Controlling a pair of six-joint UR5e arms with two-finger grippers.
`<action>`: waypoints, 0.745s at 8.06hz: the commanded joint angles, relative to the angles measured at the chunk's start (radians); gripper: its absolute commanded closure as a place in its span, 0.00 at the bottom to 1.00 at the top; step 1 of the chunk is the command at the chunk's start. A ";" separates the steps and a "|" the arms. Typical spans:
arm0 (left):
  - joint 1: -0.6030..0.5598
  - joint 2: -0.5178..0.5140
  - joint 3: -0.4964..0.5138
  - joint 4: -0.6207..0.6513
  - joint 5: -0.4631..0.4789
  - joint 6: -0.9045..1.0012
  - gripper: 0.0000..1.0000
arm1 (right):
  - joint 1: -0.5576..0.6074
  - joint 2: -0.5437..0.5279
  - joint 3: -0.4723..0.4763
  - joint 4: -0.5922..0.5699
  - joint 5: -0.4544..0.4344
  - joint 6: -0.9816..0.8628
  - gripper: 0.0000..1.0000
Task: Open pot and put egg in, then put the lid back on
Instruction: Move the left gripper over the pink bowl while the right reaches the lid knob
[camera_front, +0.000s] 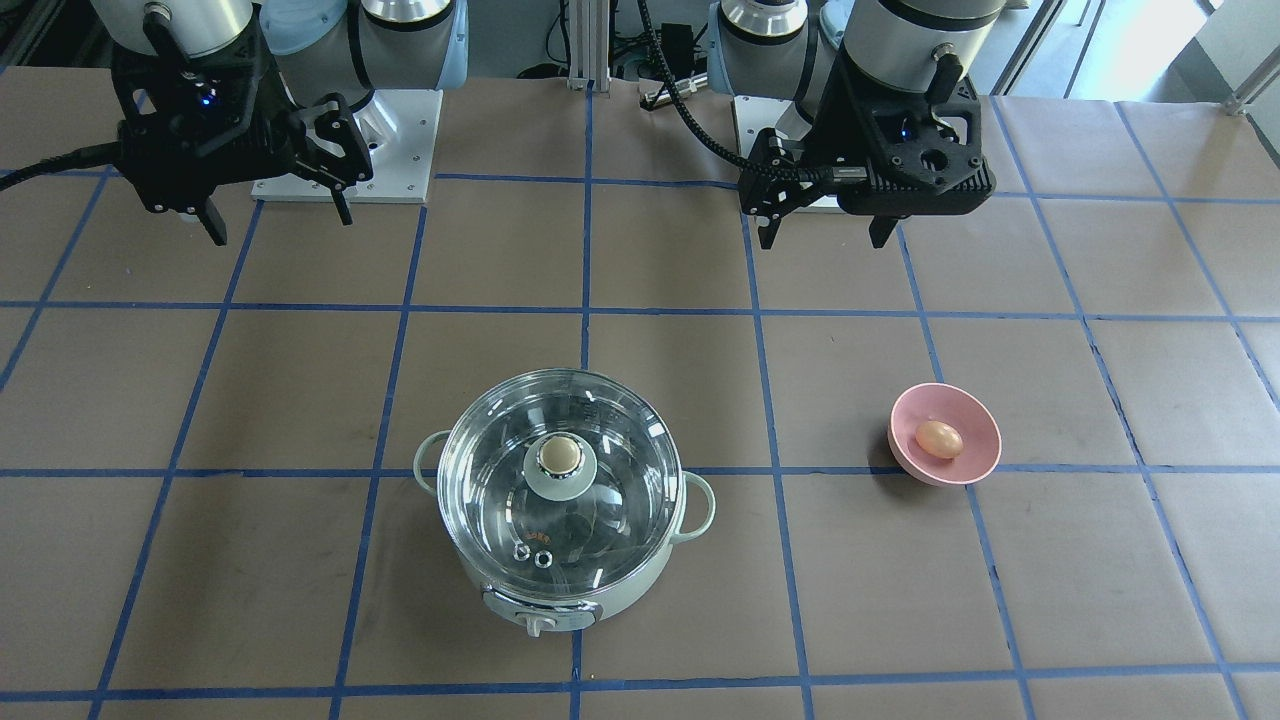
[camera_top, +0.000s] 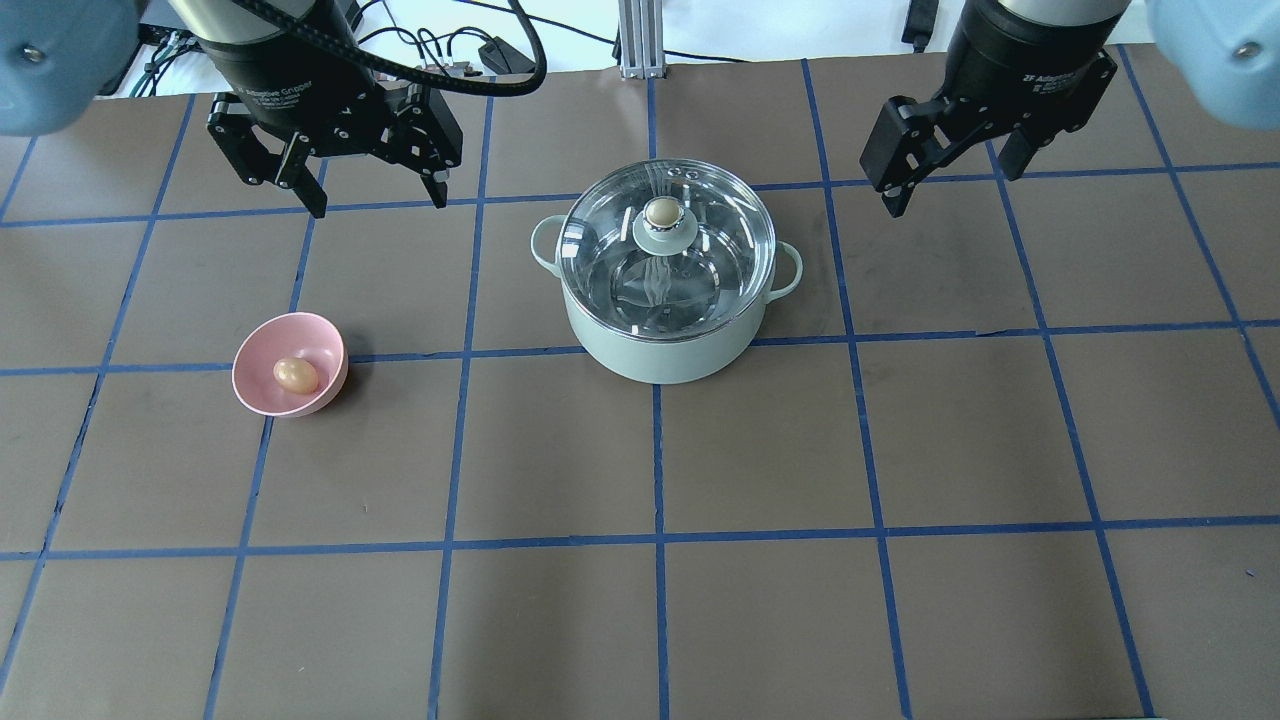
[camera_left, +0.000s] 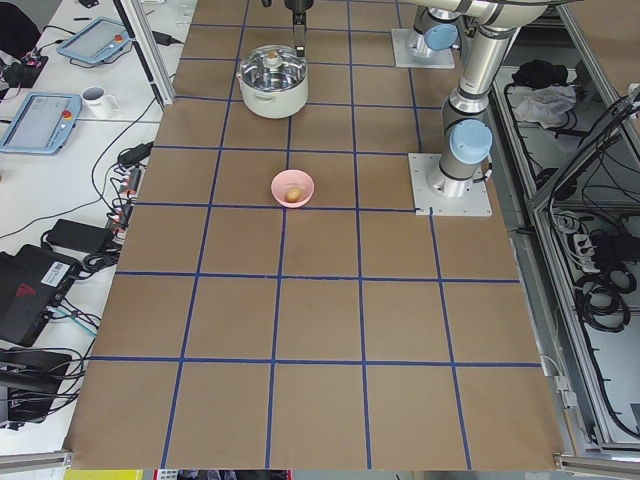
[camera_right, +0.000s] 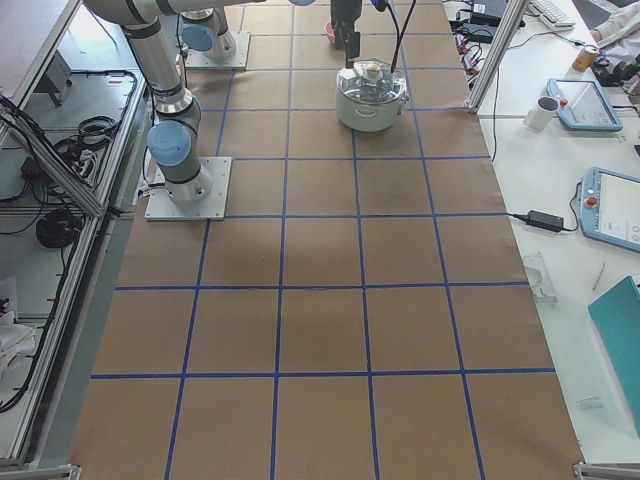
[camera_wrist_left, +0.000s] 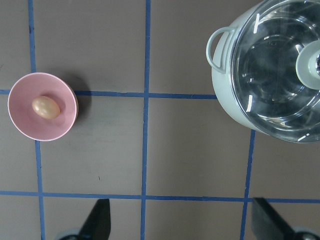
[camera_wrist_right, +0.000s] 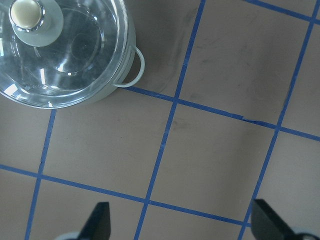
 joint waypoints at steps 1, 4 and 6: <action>0.002 0.000 0.000 0.002 0.000 0.001 0.00 | -0.006 0.000 0.008 -0.007 -0.003 0.000 0.00; 0.015 -0.015 -0.005 0.027 0.003 0.007 0.00 | -0.006 -0.002 0.008 -0.007 -0.003 -0.002 0.00; 0.044 -0.032 -0.073 0.134 0.018 0.013 0.00 | -0.008 0.007 0.011 -0.018 0.003 0.004 0.00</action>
